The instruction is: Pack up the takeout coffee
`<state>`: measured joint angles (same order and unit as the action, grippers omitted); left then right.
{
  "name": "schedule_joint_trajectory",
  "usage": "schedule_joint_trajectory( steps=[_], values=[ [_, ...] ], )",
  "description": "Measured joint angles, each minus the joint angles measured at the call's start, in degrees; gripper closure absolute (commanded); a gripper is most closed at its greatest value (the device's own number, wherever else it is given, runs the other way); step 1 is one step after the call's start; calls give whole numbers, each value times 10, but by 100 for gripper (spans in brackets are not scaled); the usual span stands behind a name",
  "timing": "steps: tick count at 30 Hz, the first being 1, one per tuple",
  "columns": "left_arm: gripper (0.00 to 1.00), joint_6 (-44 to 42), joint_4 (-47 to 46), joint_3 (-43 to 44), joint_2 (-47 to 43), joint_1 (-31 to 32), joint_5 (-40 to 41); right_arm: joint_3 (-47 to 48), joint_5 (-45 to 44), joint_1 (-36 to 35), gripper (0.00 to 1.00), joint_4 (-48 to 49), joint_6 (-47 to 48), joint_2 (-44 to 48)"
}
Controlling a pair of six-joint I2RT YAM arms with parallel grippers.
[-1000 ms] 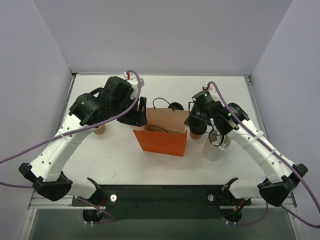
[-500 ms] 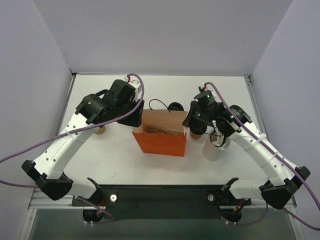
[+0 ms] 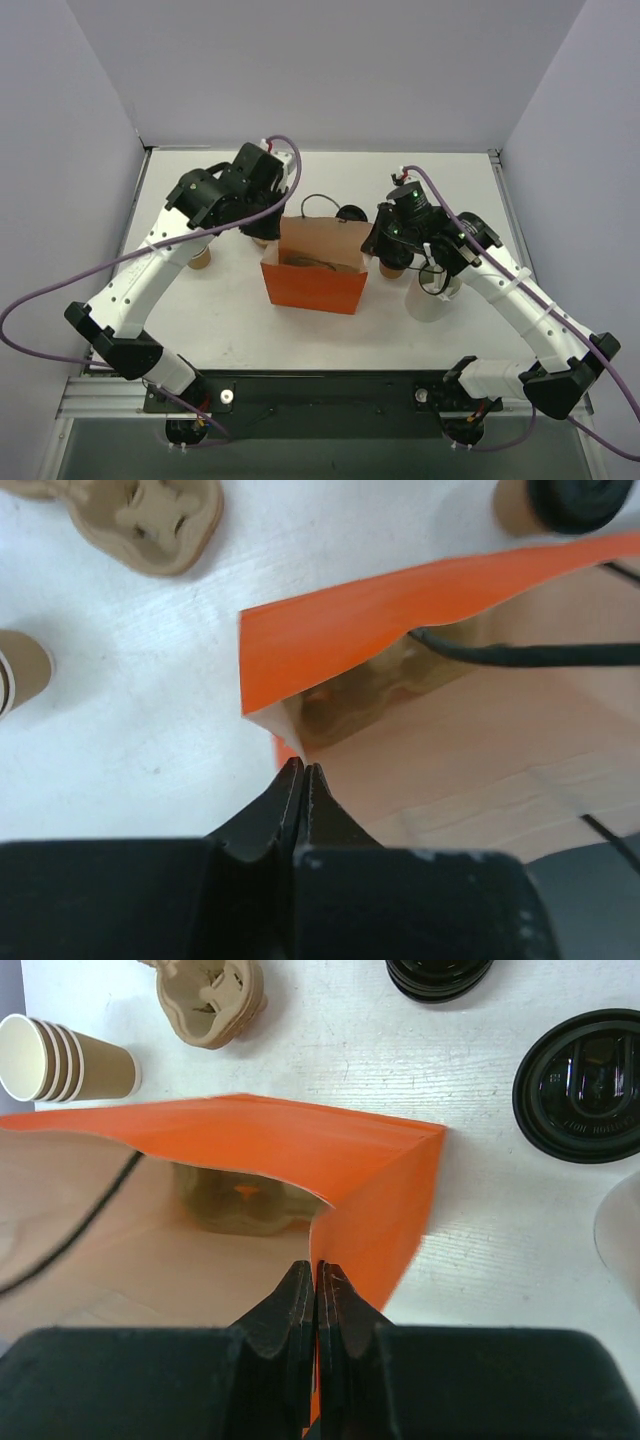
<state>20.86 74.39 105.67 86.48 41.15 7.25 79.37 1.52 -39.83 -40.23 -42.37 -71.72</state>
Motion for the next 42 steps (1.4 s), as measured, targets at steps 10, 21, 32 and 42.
schedule_joint_trajectory(
  steps=[10, 21, 32, 42],
  values=[
    [100, 45, 30, 114, 17, -7, -45, -58, 4, 9, 100, 27, -30, 3],
    [100, 53, 25, 60, 13, -17, -47, -55, -10, -3, 100, 49, -43, 2],
    [100, 70, 43, 99, 15, -30, -41, -49, -17, 5, 100, 42, -47, 5],
    [100, 70, 36, 200, 73, -30, -36, -38, -19, 4, 100, 37, -47, 4]
  ],
)
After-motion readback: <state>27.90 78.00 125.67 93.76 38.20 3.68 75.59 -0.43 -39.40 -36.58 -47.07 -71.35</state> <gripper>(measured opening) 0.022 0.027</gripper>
